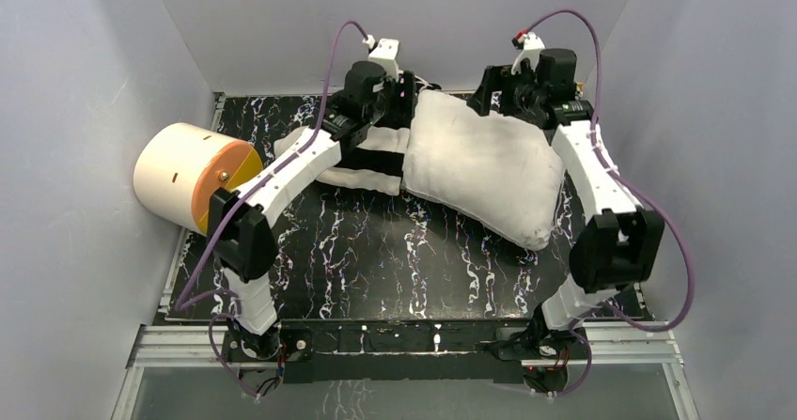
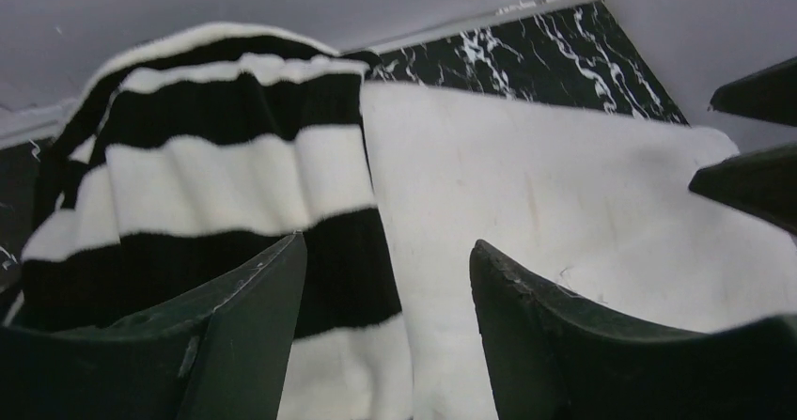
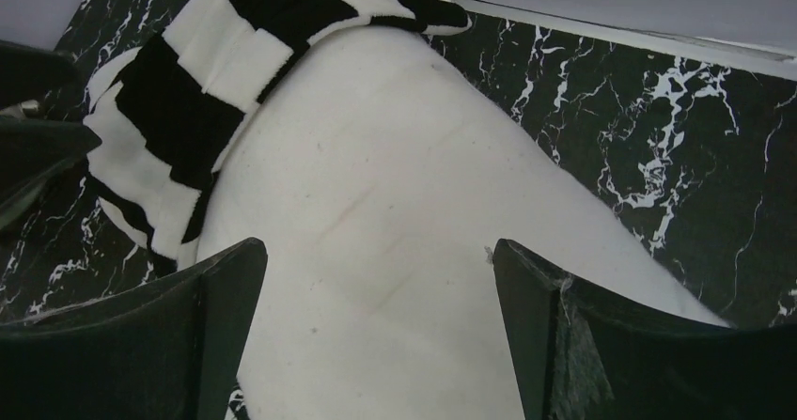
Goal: Put the pillow into the pillowcase
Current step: Stuff the pillow into the pillowcase.
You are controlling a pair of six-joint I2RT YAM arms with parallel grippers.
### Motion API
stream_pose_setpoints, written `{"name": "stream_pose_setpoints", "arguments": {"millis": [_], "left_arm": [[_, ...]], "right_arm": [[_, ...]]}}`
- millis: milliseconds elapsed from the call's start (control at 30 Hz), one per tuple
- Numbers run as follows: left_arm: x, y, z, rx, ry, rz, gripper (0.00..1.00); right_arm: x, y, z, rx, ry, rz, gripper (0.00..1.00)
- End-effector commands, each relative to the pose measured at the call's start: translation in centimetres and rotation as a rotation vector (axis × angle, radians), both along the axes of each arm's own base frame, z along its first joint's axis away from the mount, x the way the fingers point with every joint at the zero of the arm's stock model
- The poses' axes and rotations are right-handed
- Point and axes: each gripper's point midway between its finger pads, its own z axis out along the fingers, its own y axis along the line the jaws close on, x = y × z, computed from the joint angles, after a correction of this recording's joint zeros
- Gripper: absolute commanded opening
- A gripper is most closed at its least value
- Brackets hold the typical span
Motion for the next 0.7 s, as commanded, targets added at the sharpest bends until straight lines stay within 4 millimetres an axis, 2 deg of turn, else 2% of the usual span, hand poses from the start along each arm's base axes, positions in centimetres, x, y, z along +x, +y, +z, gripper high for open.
{"name": "stream_pose_setpoints", "arguments": {"millis": [0,167,267,367,433,500,567,633,667], "left_arm": [[4.1,-0.3,1.0,0.075,-0.069,0.071,0.63],[8.0,-1.5,-0.9,0.133,-0.083,0.1,0.65],[10.4,-1.7,-2.3,0.164,-0.095,0.127,0.65],[12.2,-2.5,-3.4,0.171,-0.103,0.125,0.64],[12.8,-3.4,-3.5,0.161,-0.12,0.089,0.59],[12.9,-4.3,-3.9,0.15,-0.127,0.047,0.47],[12.6,-4.9,-4.3,0.141,-0.12,0.013,0.27],[11.9,-5.4,-3.9,0.13,-0.118,-0.03,0.09],[11.4,-5.8,-3.4,0.117,-0.121,-0.051,0.04]], "right_arm": [[2.8,-0.1,-0.8,-0.038,-0.006,0.11,0.99],[5.6,-1.8,-4.2,-0.029,0.07,0.1,0.99],[6.3,-2.1,-7.0,-0.021,0.119,0.131,0.95],[5.2,-1.0,-10.1,0.029,0.213,0.189,0.82],[4.1,-0.1,-11.4,0.08,0.252,0.205,0.66],[2.7,1.0,-12.4,0.119,0.265,0.223,0.6],[1.7,1.5,-12.9,0.147,0.283,0.212,0.59],[0.7,1.7,-13.1,0.184,0.288,0.205,0.59],[0.1,1.8,-13.5,0.2,0.301,0.192,0.58]]}}
